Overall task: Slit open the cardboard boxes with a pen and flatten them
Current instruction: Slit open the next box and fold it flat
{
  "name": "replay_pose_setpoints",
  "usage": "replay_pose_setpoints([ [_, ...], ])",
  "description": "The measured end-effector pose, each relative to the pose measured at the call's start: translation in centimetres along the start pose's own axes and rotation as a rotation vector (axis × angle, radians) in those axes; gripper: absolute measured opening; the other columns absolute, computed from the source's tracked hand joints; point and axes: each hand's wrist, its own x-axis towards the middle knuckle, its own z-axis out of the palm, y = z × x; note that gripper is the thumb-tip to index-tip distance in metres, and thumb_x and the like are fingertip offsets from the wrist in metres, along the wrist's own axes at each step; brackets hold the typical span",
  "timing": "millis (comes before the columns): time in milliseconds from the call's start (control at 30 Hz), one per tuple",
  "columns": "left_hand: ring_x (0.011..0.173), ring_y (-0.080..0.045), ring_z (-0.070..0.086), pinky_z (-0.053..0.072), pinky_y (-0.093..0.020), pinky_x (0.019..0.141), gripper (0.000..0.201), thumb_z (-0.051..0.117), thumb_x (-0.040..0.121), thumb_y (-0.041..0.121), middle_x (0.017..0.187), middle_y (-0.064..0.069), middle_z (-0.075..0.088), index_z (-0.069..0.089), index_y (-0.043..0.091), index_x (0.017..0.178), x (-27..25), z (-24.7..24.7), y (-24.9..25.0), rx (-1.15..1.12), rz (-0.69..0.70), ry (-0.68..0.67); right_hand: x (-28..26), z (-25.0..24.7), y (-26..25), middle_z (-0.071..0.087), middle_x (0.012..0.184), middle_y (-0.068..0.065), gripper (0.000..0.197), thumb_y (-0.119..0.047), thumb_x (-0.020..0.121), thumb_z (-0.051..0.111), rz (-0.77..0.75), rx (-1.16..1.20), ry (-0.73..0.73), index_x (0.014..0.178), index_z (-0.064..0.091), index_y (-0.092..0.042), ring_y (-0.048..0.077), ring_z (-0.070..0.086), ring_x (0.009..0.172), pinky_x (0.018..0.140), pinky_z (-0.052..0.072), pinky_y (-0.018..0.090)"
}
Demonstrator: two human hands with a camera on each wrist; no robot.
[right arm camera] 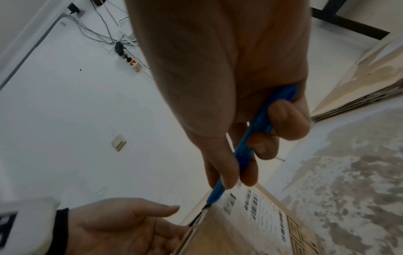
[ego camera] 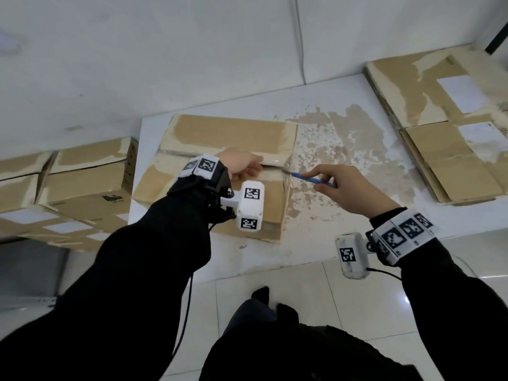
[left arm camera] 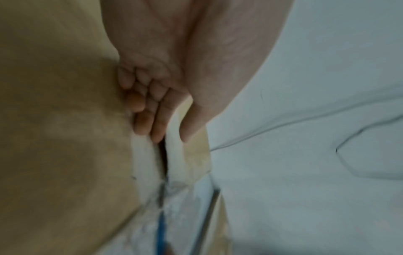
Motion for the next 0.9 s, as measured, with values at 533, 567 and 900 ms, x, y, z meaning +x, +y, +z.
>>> replay_pose_setpoints([
  [533,0.026,-0.002,0.029,0.020,-0.011,0.031,0.029,0.050,0.098,0.020,0.034,0.011,0.040,0.051,0.012,0.070,0.8,3.0,-1.1,-0.617,-0.033,0.054,-0.8,1.0,-1.0,0.052,0.084,0.000,0.027,-0.010,0.093,0.054,-0.081,-0.348,0.222,0.116,0.064,-0.021,0.024,0.053,0.076,0.060,0.042,0.033],
  [567,0.026,-0.002,0.029,0.021,-0.012,0.031,0.029,0.050,0.098,0.019,0.034,0.011,0.040,0.051,0.013,0.070,0.9,3.0,-1.3,-0.613,-0.015,0.053,-0.5,1.2,-1.0,0.053,0.084,0.001,0.028,-0.009,0.093,0.053,-0.079,-0.392,0.235,0.117,0.063,-0.022,0.024,0.053,0.074,0.056,0.039,0.031],
  [900,0.030,-0.005,0.031,0.026,-0.013,0.035,0.022,0.053,0.097,0.016,0.044,0.005,0.040,0.054,0.009,0.077,0.7,2.7,-2.1,-0.679,0.090,0.083,-0.3,-0.4,4.6,0.064,0.098,0.015,0.032,-0.005,0.095,0.047,0.307,-0.282,0.524,0.124,0.054,-0.015,0.030,0.059,0.076,0.057,0.041,0.028],
])
